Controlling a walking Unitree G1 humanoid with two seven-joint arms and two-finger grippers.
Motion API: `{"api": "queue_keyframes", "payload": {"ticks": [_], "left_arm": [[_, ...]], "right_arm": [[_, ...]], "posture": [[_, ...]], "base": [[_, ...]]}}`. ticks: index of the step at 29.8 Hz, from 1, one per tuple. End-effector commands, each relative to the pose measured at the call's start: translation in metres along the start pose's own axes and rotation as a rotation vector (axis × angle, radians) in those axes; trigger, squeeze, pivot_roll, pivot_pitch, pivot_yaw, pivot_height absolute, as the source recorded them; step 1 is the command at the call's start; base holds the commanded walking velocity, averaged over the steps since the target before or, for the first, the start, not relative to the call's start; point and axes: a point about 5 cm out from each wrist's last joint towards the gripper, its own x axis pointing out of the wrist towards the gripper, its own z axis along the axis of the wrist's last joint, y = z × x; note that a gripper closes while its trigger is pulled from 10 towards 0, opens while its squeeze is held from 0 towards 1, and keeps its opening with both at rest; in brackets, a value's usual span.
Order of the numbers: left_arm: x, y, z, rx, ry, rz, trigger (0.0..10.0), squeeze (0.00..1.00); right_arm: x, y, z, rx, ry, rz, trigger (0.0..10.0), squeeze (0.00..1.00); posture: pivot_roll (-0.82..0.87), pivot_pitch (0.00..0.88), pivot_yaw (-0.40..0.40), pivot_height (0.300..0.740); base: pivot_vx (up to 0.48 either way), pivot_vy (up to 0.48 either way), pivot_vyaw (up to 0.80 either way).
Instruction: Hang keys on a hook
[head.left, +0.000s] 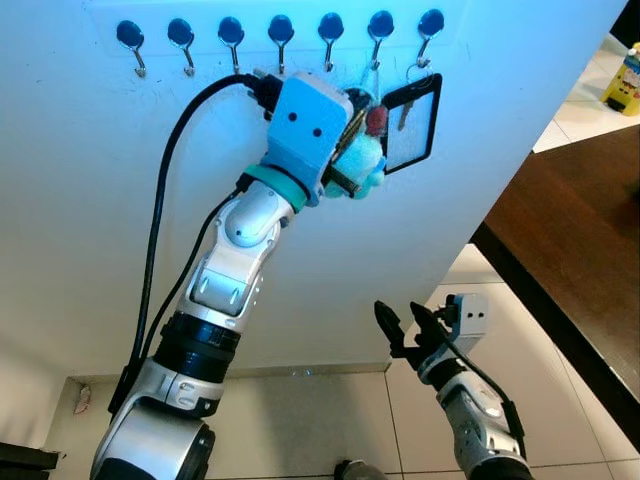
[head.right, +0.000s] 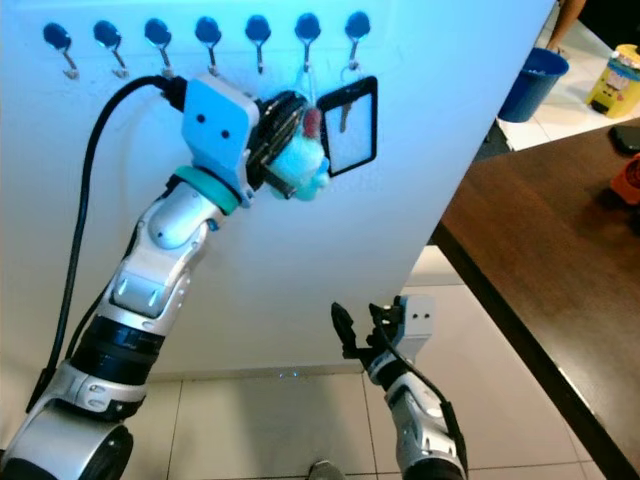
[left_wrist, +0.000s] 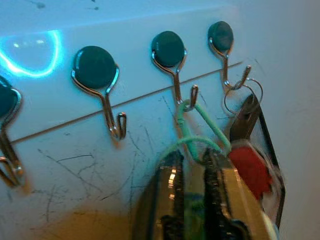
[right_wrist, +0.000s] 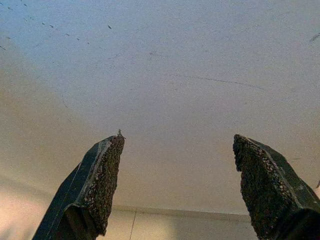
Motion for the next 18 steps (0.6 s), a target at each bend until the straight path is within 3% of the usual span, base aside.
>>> {"api": "queue_keyframes", "payload": {"ticks": [1,4,5,10,14,18], "left_arm": [[-0.004,-0.003,-0.005,-0.022,0.017,-0.012,10.0,1.00],[-0.010,-0.006,-0.005,-0.056,0.001,-0.064,10.0,1.00],[-0.018,-0.011,-0.008,-0.083,0.008,-0.155,10.0,1.00],[-0.027,-0.011,-0.013,-0.088,0.027,-0.221,10.0,1.00],[-0.054,-0.007,-0.015,-0.255,0.048,-0.401,10.0,1.00],[-0.068,-0.004,-0.017,-0.296,0.059,-0.466,10.0,1.00]], "right_arm": [[-0.003,0.001,-0.006,0.014,0.019,-0.004,10.0,0.00],[-0.003,0.001,-0.007,0.017,0.024,-0.003,10.0,0.00],[-0.004,0.002,-0.008,0.019,0.029,-0.001,10.0,0.00],[-0.004,0.002,-0.010,0.021,0.035,-0.001,10.0,0.00],[-0.005,0.001,-0.012,0.023,0.046,0.000,10.0,0.00],[-0.006,0.001,-0.013,0.023,0.050,0.000,10.0,0.00]], "posture": [[-0.13,0.096,0.102,0.740],[-0.12,0.097,0.103,0.740],[-0.12,0.096,0.102,0.740],[-0.12,0.096,0.102,0.740],[-0.11,0.093,0.101,0.740],[-0.11,0.091,0.101,0.740]], "base": [[0.000,0.000,0.00],[0.000,0.000,0.00],[0.000,0.000,0.00],[0.000,0.000,0.00],[0.000,0.000,0.00],[0.000,0.000,0.00]]}}
